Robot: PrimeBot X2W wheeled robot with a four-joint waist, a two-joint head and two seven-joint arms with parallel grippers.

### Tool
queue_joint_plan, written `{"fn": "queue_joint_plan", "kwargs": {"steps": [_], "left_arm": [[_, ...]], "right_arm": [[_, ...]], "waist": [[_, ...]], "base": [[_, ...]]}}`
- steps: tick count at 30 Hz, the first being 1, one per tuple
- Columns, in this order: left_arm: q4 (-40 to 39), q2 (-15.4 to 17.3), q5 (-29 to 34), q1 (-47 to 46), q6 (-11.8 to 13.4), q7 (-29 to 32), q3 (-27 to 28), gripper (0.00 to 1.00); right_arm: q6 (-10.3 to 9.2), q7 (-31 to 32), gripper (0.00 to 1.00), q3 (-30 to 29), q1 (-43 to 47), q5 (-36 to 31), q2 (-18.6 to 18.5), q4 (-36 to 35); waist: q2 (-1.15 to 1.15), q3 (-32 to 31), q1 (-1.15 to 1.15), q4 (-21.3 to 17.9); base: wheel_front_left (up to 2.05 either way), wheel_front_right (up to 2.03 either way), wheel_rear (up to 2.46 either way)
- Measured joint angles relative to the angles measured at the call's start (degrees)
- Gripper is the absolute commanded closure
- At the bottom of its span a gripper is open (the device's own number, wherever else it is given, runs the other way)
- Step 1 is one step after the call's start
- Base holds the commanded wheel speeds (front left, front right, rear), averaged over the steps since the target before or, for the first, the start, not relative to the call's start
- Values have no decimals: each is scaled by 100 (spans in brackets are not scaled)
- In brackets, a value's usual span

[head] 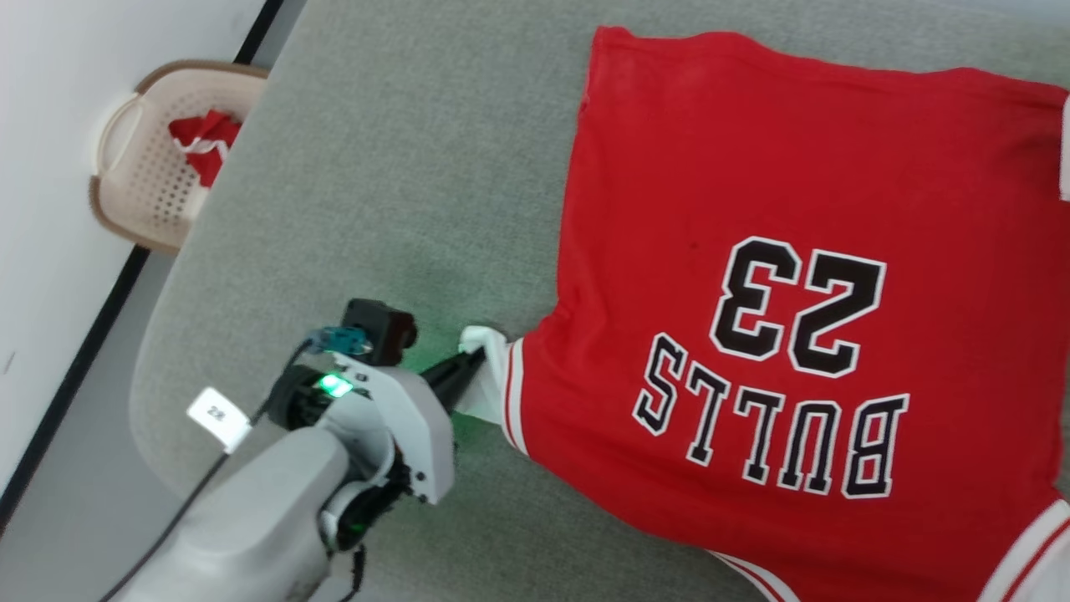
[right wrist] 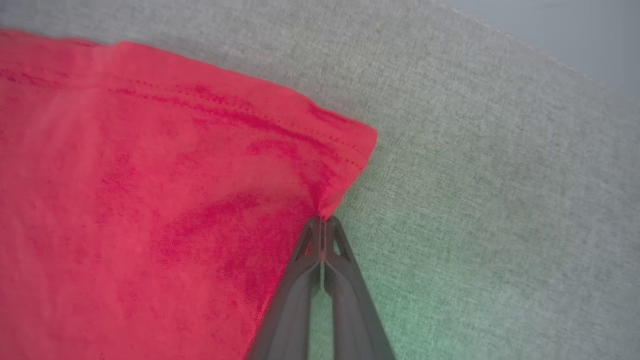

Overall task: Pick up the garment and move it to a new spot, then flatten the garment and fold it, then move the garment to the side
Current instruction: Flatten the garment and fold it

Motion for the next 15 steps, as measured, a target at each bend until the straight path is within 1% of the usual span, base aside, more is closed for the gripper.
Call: {"fn": "queue_joint_plan", "kwargs": {"steps": [4, 7, 10, 15], "left_arm": [[119, 182, -31, 9, 8, -3, 53, 100], [137, 332, -63, 49, 60, 41, 80, 100], [105, 483, -96, 144, 108, 92, 105, 100], [-35, 754, -163, 327, 210, 182, 131, 100]], "right_arm": [[0, 30, 100, 398, 112, 365, 36, -155], [0, 100, 100, 820, 258, 776, 37, -485], [0, 200, 100, 1301, 509, 1292, -159, -976], [0, 313, 100, 1882, 1159, 2163, -676, -1963]], "waist": [[0, -137, 0, -159], [0, -255, 0, -312], [0, -395, 0, -471], [0, -643, 0, -755]], "base": [[0, 0, 0], [0, 0, 0], [0, 0, 0], [0, 0, 0]]}}
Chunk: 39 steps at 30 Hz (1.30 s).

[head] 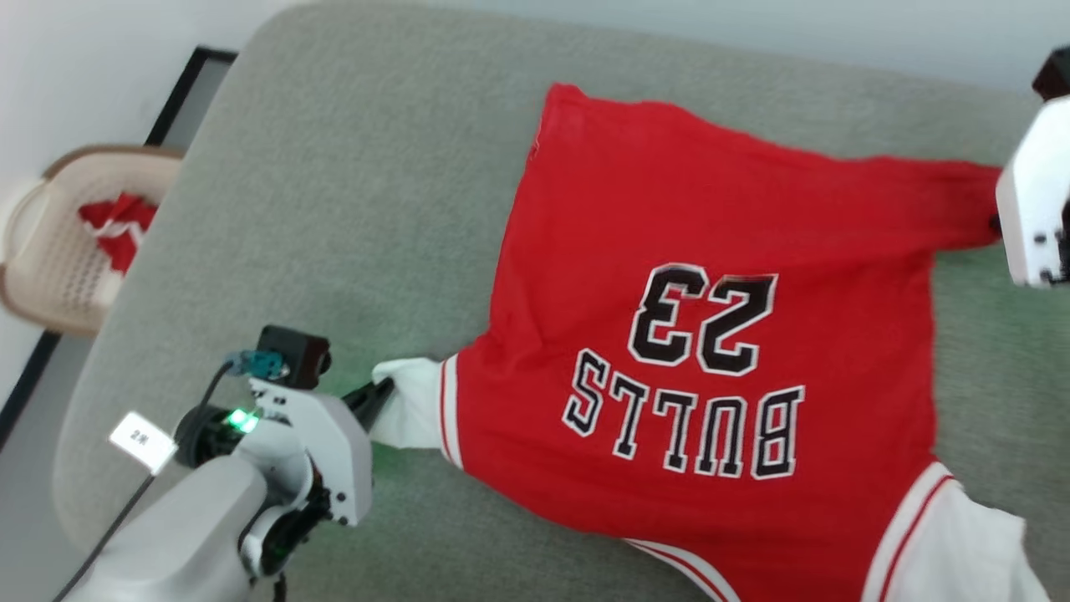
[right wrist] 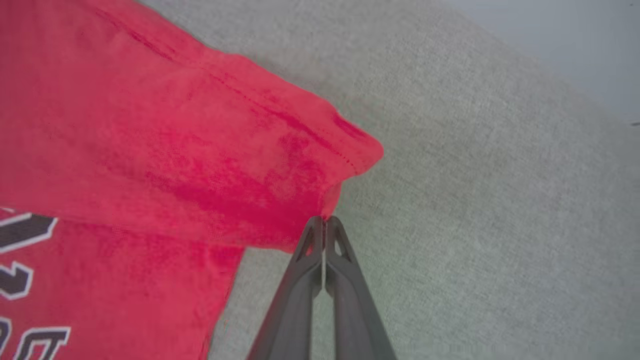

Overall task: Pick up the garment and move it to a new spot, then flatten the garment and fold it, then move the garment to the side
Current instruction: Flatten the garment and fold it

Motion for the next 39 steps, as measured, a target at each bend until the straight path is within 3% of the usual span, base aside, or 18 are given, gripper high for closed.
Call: {"fn": "queue_joint_plan", "kwargs": {"steps": [9, 17, 25, 33, 34, 35, 36, 37, 39], "left_arm": [[-483, 459, -101, 396, 210, 143, 31, 100], [-983, 734, -149, 697, 437, 297, -9, 100], [-1307, 845, -199, 878, 614, 336, -16, 100], [-1352, 815, -252, 962, 704, 302, -12, 100], [-1346, 804, -253, 964, 705, 290, -12, 100], [-1341, 792, -253, 964, 705, 288, -15, 100], [-1337, 779, -253, 964, 705, 288, -20, 100], [-1329, 771, -257, 966, 705, 287, -20, 100], [-1314, 772, -275, 976, 705, 276, -14, 100]], "right_arm": [[0, -64, 100, 10, 1705, 1060, -845, -1626], [0, 23, 100, -656, 3841, 1396, -1100, -2671], [0, -75, 100, -1749, 5413, 949, -591, -3265], [-3, -159, 100, -2129, 5664, 237, 49, -3410], [-4, -141, 93, -2132, 5658, 209, 86, -3405], [-4, -140, 60, -2138, 5648, 148, 109, -3401], [-4, -143, 49, -2142, 5644, 86, 130, -3399], [-4, -144, 0, -2148, 5639, 45, 152, -3396], [-4, -132, 0, -2172, 5636, 9, 193, -3405]], "waist": [[0, -470, 0, -486], [0, -815, 0, -821], [0, -944, 0, -1042], [0, -880, 0, -1148], [0, -876, 0, -1159], [0, -874, 0, -1165], [0, -875, 0, -1166], [0, -876, 0, -1168], [0, -879, 0, -1181]], "base": [[0, 0, 0], [0, 0, 0], [0, 0, 0], [0, 0, 0], [0, 0, 0], [0, 0, 0], [0, 0, 0], [0, 0, 0], [0, 0, 0]]}}
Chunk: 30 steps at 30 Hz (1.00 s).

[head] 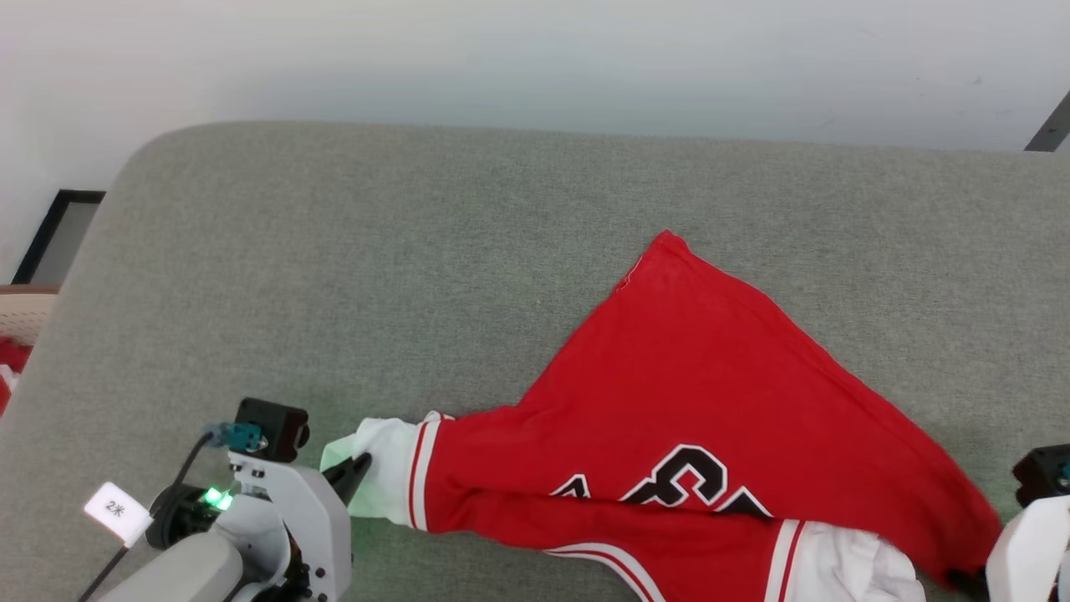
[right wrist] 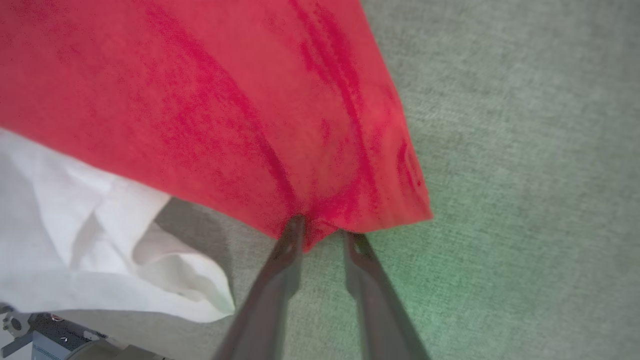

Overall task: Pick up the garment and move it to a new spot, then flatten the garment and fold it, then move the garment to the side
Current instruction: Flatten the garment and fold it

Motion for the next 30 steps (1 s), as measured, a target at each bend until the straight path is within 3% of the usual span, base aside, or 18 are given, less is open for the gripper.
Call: {"fn": "queue_joint_plan", "kwargs": {"steps": [6, 18, 24, 30], "left_arm": [[13, 12, -26, 45, 18, -42, 16, 100], [-113, 62, -64, 119, 105, -70, 24, 100], [-200, -1, -19, 89, 134, -38, -21, 100], [-199, -160, 63, -74, 90, -5, -96, 100]], "right_arm": [[4, 509, 0, 12, 59, 77, 5, -431], [2, 1612, 0, -555, 412, 220, -271, -2468], [2, 1195, 0, -494, -409, 86, -132, -2867], [2, 160, 0, 520, -1845, -189, -257, -1952]], "waist": [[0, -23, 0, -56], [0, -43, 0, -71], [0, -1, 0, 67], [0, 86, 0, 298]], "base": [[0, 0, 0], [0, 0, 0], [0, 0, 0], [0, 0, 0]]}}
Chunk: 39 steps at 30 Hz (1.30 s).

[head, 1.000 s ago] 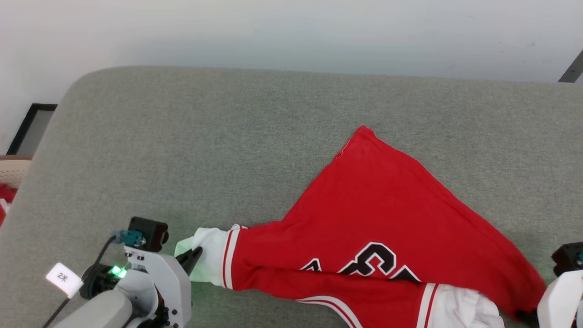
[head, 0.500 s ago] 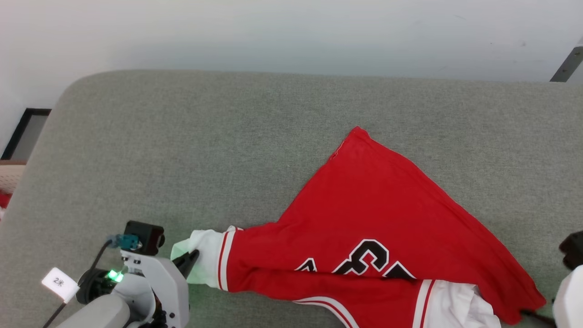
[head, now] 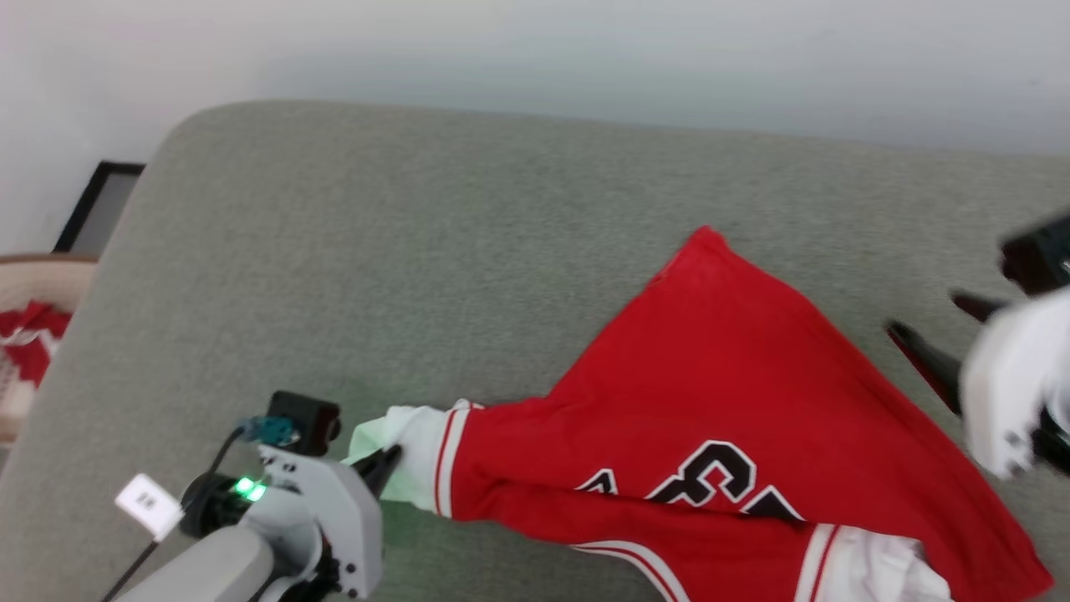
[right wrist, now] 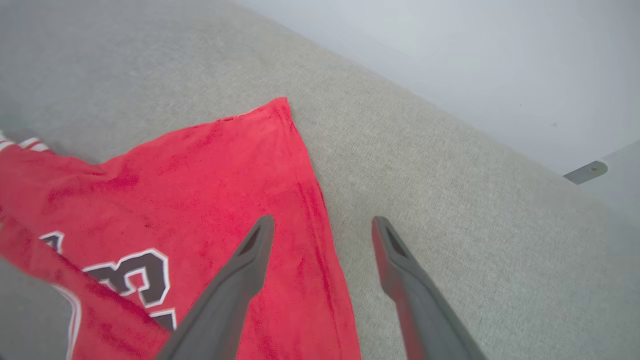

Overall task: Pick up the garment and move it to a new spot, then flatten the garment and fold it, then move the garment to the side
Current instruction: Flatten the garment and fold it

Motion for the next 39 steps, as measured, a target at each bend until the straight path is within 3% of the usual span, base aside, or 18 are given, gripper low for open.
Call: {"fn": "queue_joint_plan", "kwargs": {"steps": [6, 13, 20, 30, 31, 32, 39], "left_arm": [[168, -272, 132, -328, -168, 79, -131, 100], [525, -675, 245, -720, -445, 101, -272, 100], [946, -1083, 319, -971, -714, 35, -397, 100], [1567, -1494, 357, -1250, -1062, -137, -483, 100], [1627, -1514, 357, -1262, -1102, -157, -483, 100], [1677, -1525, 357, -1271, -1115, -165, -486, 100], [1971, -1540, 316, -1338, -1210, -230, -477, 100]], "right_arm": [[1, -957, 0, 1301, -1529, -10, -92, 1680], [2, -1416, 0, 2697, -2914, 263, -15, 3578], [2, -1351, 0, 3718, -3708, 679, 87, 5020], [3, -878, 0, 4631, -4239, 1271, 49, 6167], [3, -759, 44, 4664, -4292, 1340, 59, 6247], [3, -648, 100, 4738, -4333, 1386, 77, 6272], [4, -407, 100, 5002, -4520, 1728, 127, 6391]], "waist": [[0, 134, 0, 318], [0, 322, 0, 723], [0, 514, 0, 1084], [0, 778, 0, 1483], [0, 796, 0, 1508], [0, 810, 0, 1528], [0, 820, 0, 1490]], "base": [[0, 0, 0], [0, 0, 0], [0, 0, 0], [0, 0, 0], [0, 0, 0], [0, 0, 0], [0, 0, 0]]}}
